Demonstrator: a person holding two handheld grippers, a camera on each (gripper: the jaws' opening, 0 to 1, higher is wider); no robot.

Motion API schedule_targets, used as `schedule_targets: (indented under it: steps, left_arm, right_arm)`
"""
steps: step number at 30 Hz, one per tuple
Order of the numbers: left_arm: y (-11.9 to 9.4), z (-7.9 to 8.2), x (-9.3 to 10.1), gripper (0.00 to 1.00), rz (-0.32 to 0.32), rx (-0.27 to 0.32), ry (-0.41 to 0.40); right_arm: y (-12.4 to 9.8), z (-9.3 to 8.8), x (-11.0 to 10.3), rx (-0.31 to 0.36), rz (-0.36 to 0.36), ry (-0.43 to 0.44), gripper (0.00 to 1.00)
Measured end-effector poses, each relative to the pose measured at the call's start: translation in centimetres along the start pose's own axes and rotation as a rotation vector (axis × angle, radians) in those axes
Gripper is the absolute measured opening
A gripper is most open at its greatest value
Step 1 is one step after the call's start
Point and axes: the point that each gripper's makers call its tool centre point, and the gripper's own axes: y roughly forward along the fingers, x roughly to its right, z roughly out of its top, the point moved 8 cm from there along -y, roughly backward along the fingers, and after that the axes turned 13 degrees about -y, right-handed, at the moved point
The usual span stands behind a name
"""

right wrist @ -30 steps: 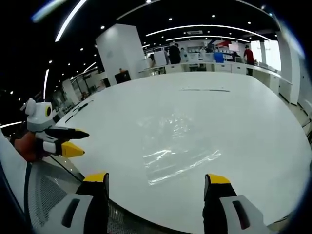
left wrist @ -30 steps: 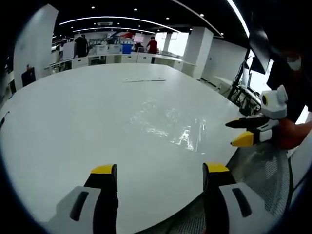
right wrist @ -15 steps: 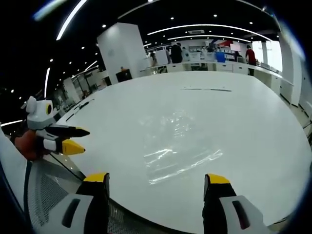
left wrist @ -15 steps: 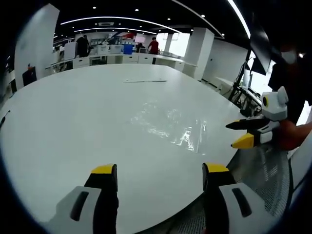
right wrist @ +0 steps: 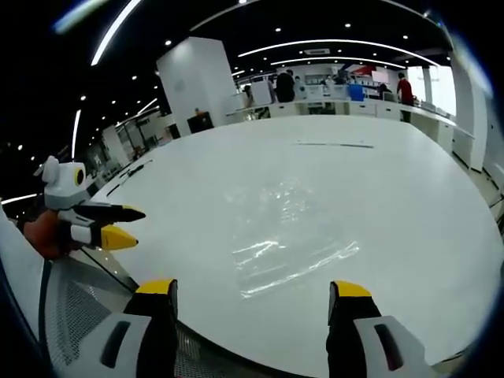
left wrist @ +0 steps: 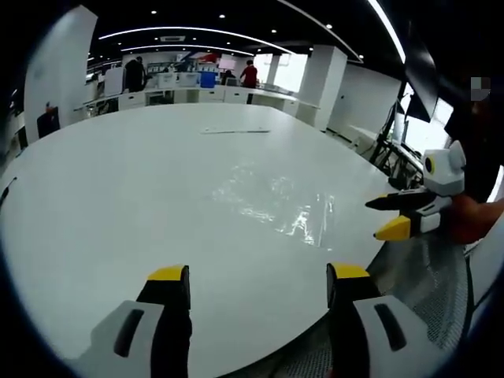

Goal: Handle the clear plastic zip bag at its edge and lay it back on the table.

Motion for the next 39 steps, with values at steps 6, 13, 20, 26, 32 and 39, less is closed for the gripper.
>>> schedule_targets:
  steps: [6, 13, 20, 26, 32, 39]
  left_arm:
    - [0.1, 0.0, -0.1, 0.70, 0.001, -0.001, 0.004]
    - [0.1, -0.1, -0.2, 0.69, 0.002, -0.005, 0.017]
    - [0.1, -0.2, -0.1, 0.69, 0.005, -0.011, 0.019]
    - [0.1, -0.2, -0.1, 0.67, 0.006, -0.013, 0.024]
    - [0.1, -0.3, -0.2, 0.66, 0.008, -0.016, 0.025]
    - [0.1, -0.2, -0.2, 0.66, 0.014, -0.013, 0.019]
  right_arm:
    - [-0.1, 0.0, 0.2, 0.013, -0.014, 0.000, 0.78]
    - [0.3, -0.2, 0.1, -0.004, -0.003, -0.015, 0.75]
    - [0.9, -0.3, -0.8, -0.050, 0.054, -0.051, 0.59]
    - [1.4, 0.1, -0.7, -0.055, 0.041, -0.065, 0.53]
    - [1.8, 0.9, 0.6, -0.038, 0.017, 0.015, 0.44]
    - [2.8, 1.8, 2.3, -0.038, 0.027, 0.014, 0.43]
